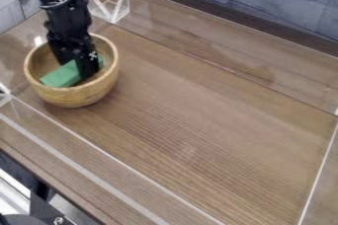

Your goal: Move green object from inside the wooden bowl to the table next to it

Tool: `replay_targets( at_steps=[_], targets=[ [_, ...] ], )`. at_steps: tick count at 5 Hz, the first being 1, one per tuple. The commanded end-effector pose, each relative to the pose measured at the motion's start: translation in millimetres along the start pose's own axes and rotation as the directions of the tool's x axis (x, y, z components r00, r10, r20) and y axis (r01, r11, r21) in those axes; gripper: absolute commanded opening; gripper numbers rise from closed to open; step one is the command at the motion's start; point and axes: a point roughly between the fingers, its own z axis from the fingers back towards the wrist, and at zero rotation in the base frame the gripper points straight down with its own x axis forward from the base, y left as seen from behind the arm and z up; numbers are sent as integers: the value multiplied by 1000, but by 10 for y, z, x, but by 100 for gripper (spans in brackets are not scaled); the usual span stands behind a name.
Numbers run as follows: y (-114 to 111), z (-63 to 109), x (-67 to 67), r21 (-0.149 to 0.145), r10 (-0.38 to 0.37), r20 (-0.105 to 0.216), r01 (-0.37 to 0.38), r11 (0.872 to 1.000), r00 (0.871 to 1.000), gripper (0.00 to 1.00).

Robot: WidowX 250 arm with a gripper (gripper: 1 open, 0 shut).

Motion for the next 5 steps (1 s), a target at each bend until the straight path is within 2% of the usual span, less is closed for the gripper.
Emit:
replay_targets(
  at_steps=[1, 3, 5],
  targets=[
    [10, 61, 91, 8, 33, 28, -33, 999, 999, 0],
    [-24, 289, 61, -9, -56, 45, 56, 998, 997, 0],
    [39, 420, 43, -18, -42, 65, 43, 999, 997, 0]
  ],
)
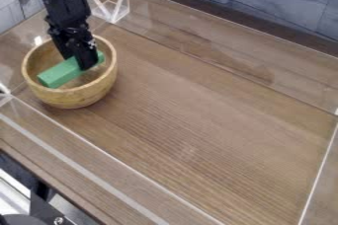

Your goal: Move green object from inside the wooden bowl to the table next to it

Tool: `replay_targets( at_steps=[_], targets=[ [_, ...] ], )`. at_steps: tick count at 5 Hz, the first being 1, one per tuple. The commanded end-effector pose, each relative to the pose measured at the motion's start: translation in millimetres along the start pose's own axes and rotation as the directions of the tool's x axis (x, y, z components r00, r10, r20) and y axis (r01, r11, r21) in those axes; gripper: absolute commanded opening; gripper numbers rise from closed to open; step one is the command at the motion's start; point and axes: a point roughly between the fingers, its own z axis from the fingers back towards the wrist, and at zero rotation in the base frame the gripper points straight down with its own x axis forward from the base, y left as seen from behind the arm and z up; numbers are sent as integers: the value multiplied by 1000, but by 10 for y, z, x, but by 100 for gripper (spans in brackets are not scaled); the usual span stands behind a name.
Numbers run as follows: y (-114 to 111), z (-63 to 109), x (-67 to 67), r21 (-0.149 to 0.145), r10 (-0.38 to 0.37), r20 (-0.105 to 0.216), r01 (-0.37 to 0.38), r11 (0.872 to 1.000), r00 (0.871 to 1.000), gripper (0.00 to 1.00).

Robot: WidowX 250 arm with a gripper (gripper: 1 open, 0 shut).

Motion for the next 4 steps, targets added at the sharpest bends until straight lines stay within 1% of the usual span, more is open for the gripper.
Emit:
replay_targets(
  at_steps=[1, 2, 4],
  targets=[
    [12, 287, 155, 68, 7, 77, -12, 998, 997, 0],
    [-28, 315, 260, 65, 35, 93, -41, 997, 995, 0],
    [-156, 437, 404, 53, -9, 100, 4, 999, 995, 0]
  ],
)
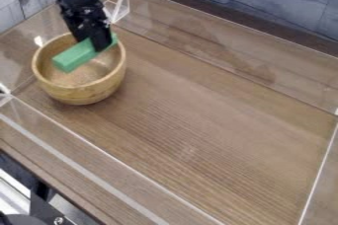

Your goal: Move green object from inside the wooden bowl to the table next to it

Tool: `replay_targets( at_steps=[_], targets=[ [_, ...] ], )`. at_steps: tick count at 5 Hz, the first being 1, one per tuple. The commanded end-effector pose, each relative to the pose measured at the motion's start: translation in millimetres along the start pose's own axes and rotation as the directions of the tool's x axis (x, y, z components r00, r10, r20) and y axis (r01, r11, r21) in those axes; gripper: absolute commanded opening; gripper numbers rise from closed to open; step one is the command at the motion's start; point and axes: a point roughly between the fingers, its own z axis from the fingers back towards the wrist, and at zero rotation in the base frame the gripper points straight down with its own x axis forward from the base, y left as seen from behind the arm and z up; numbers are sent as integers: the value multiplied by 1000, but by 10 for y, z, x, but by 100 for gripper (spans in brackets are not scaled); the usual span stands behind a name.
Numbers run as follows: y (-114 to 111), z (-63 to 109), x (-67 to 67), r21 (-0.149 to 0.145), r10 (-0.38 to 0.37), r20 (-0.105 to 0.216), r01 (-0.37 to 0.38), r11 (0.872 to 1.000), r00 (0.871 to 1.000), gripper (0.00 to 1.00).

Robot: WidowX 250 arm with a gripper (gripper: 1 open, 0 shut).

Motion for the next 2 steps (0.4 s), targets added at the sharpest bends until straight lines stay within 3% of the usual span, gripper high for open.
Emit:
replay_targets(
  at_steps=[1, 2],
  targets=[
    [62, 310, 108, 60, -20, 66, 16, 998, 998, 0],
    [126, 384, 118, 57, -9, 71, 5, 998, 997, 0]
  ],
)
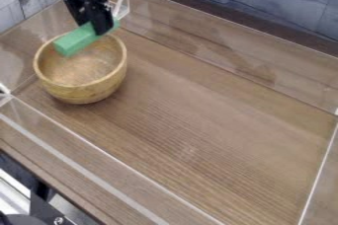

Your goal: Move green object from inside the wooden bowl to the table next to it

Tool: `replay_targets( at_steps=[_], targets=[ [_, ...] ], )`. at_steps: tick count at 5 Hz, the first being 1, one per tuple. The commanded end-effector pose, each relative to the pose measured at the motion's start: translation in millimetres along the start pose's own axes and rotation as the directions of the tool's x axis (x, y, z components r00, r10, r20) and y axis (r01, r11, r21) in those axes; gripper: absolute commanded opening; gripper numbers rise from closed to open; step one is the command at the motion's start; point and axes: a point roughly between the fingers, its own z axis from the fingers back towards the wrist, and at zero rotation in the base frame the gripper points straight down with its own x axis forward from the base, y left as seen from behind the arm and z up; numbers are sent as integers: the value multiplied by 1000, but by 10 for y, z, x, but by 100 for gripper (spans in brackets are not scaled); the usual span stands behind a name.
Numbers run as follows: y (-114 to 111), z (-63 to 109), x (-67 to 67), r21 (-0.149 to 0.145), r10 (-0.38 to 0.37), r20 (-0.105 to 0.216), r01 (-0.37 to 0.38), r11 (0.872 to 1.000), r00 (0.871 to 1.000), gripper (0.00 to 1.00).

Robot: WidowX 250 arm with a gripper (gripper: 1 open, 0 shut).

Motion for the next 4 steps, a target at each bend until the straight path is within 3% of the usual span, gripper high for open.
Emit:
replay_targets(
  at_steps=[1, 3, 4],
  targets=[
    [105, 219, 70, 40, -1, 44, -1, 999, 999, 0],
    [95, -73, 63, 25, -24, 46, 23, 999, 999, 0],
    [118, 15, 71, 27, 25, 56, -26, 999, 998, 0]
  ],
)
